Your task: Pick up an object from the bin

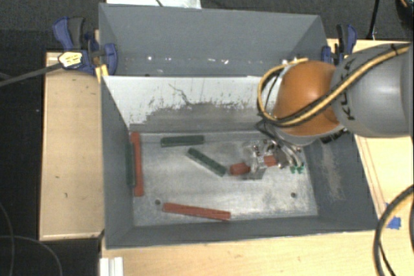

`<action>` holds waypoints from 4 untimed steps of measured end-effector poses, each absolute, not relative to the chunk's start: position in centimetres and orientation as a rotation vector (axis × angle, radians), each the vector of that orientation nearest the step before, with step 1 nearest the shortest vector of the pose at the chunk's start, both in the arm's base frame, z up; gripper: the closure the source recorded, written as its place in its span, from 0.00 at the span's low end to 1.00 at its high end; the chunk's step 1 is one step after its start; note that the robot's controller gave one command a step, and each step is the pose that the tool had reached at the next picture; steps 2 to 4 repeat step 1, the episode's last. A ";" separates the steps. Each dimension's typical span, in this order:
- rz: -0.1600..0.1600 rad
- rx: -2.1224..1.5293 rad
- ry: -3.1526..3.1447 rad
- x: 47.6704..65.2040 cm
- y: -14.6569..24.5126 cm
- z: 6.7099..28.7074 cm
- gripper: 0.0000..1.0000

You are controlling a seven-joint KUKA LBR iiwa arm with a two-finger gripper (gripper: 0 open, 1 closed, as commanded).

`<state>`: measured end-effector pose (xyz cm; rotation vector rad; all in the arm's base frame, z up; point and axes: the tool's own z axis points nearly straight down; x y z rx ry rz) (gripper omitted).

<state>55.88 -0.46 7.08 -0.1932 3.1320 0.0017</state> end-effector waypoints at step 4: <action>0.002 0.020 3.132 51.6 1.7 22.5 1.00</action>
Offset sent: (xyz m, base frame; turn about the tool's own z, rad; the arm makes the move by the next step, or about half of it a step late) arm -0.0443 0.0202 0.1498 0.1371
